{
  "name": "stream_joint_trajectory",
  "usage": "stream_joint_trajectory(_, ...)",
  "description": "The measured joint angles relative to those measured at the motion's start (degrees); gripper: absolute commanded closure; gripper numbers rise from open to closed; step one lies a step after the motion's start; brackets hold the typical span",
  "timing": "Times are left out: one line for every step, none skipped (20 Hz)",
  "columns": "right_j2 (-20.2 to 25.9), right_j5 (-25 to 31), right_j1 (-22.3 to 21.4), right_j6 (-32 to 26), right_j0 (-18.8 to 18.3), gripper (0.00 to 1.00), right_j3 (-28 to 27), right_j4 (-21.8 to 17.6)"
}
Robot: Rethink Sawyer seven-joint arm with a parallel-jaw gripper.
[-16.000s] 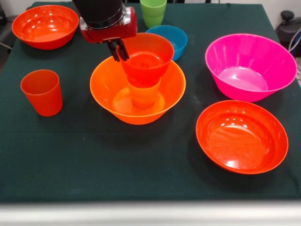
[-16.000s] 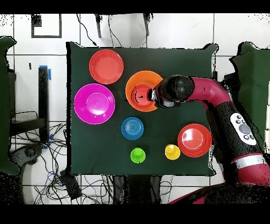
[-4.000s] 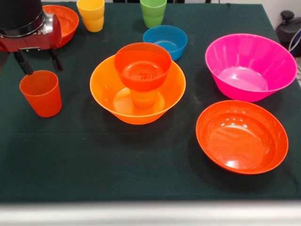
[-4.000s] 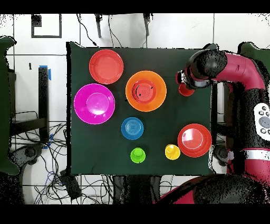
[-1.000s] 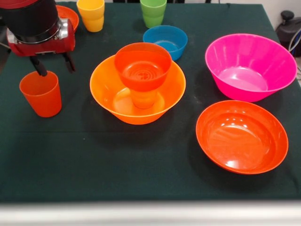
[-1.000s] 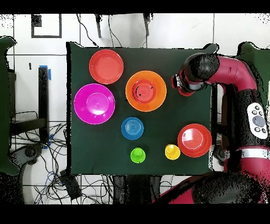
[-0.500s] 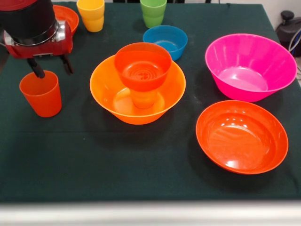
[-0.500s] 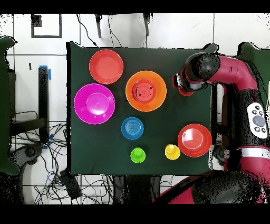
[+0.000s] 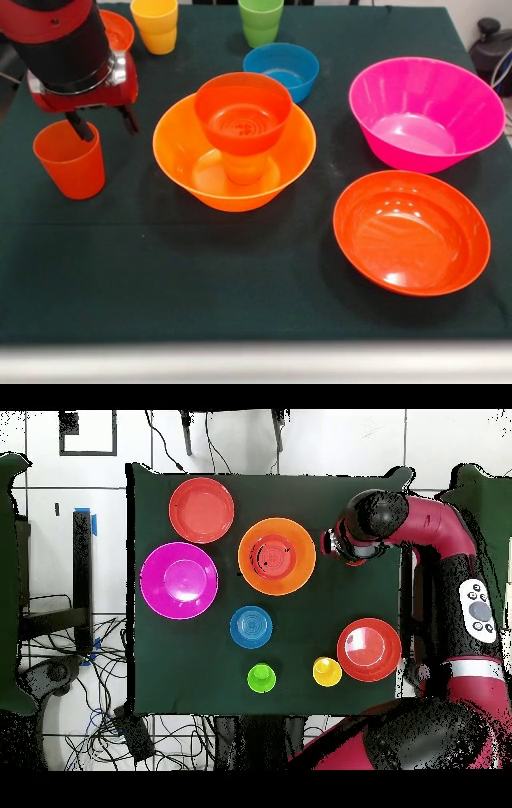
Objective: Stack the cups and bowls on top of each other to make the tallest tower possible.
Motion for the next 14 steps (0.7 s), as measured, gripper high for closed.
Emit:
stream_joint_trajectory(0.0, 0.0, 0.2, 0.0, 0.0, 0.00, 0.0, 0.0)
stream_joint_trajectory(0.0, 0.0, 0.5, 0.0, 0.0, 0.00, 0.0, -0.1)
stream_joint_trajectory(0.0, 0.0, 0.8, 0.0, 0.0, 0.00, 0.0, -0.2)
stream_joint_trajectory(0.0, 0.0, 0.9, 0.0, 0.0, 0.00, 0.0, -0.2)
stream_joint_trajectory(0.0, 0.0, 0.9, 0.0, 0.0, 0.00, 0.0, -0.2)
stream_joint_trajectory(0.0, 0.0, 1.0, 0.0, 0.0, 0.00, 0.0, -0.2)
stream_joint_trajectory(0.0, 0.0, 1.0, 0.0, 0.0, 0.00, 0.0, -0.3)
stream_joint_trajectory(-0.1, 0.0, 1.1, 0.0, 0.0, 0.00, 0.0, -0.4)
stream_joint_trajectory(-0.1, 0.0, 1.1, 0.0, 0.0, 0.00, 0.0, -0.5)
stream_joint_trajectory(-0.1, 0.0, 1.1, 0.0, 0.0, 0.00, 0.0, -0.8)
stream_joint_trajectory(-0.1, 0.0, 1.1, 0.0, 0.0, 0.00, 0.0, -1.0)
stream_joint_trajectory(-0.1, 0.0, 1.1, 0.0, 0.0, 0.00, 0.0, -1.4)
stream_joint_trajectory(-0.1, 0.0, 1.1, 0.0, 0.0, 0.00, 0.0, -1.8)
stream_joint_trajectory(-0.1, 0.0, 1.1, 0.0, 0.0, 0.00, 0.0, -2.0)
